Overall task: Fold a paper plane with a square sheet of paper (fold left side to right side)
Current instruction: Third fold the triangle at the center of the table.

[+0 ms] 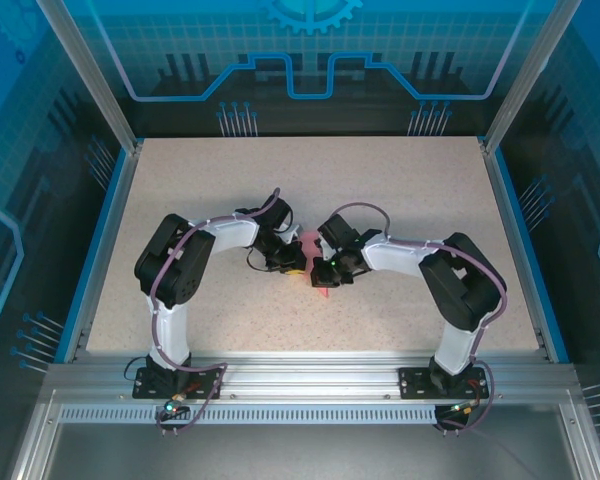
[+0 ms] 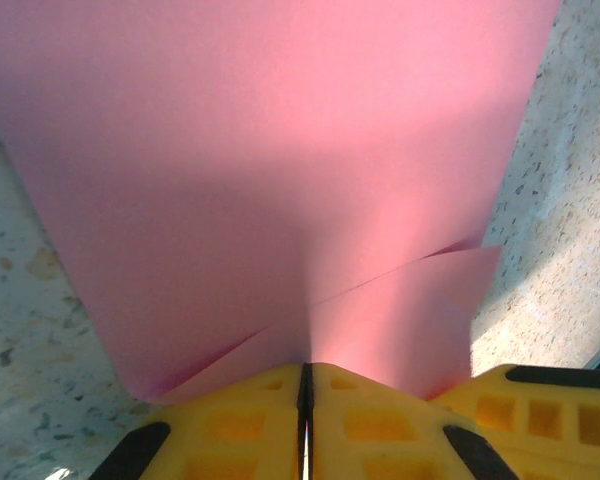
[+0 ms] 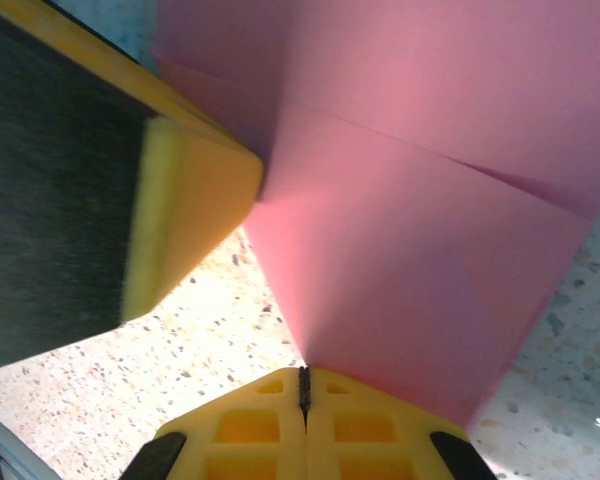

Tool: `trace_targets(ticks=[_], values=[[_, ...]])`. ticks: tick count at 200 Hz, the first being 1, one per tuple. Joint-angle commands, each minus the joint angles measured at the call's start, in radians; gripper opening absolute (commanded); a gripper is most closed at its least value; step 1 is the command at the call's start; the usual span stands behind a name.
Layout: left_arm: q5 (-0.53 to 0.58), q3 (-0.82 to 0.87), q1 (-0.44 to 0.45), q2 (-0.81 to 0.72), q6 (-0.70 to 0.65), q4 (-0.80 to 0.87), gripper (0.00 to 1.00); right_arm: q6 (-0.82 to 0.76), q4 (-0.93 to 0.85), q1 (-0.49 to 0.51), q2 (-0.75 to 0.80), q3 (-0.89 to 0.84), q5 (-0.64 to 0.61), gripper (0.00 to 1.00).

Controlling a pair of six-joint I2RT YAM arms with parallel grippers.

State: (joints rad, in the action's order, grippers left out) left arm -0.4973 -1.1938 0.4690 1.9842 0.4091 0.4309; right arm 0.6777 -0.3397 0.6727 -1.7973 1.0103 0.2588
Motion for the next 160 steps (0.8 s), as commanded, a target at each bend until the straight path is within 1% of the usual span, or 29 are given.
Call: trace_targets(ticks=[1, 85, 160], values=[[0.056, 0.023, 0.006, 0.048, -0.021, 0.045, 0.11, 0.006, -0.049, 0.004, -0.019, 0.023, -0.028, 0.00], [0.070, 0.020, 0.005, 0.048, -0.023, 0.055, 0.11, 0.002, -0.118, 0.003, -0.021, 0.008, -0.053, 0.00], [0.089, 0.013, 0.005, 0.051, -0.029, 0.069, 0.11, -0.017, -0.188, 0.013, 0.000, -0.033, -0.031, 0.00]])
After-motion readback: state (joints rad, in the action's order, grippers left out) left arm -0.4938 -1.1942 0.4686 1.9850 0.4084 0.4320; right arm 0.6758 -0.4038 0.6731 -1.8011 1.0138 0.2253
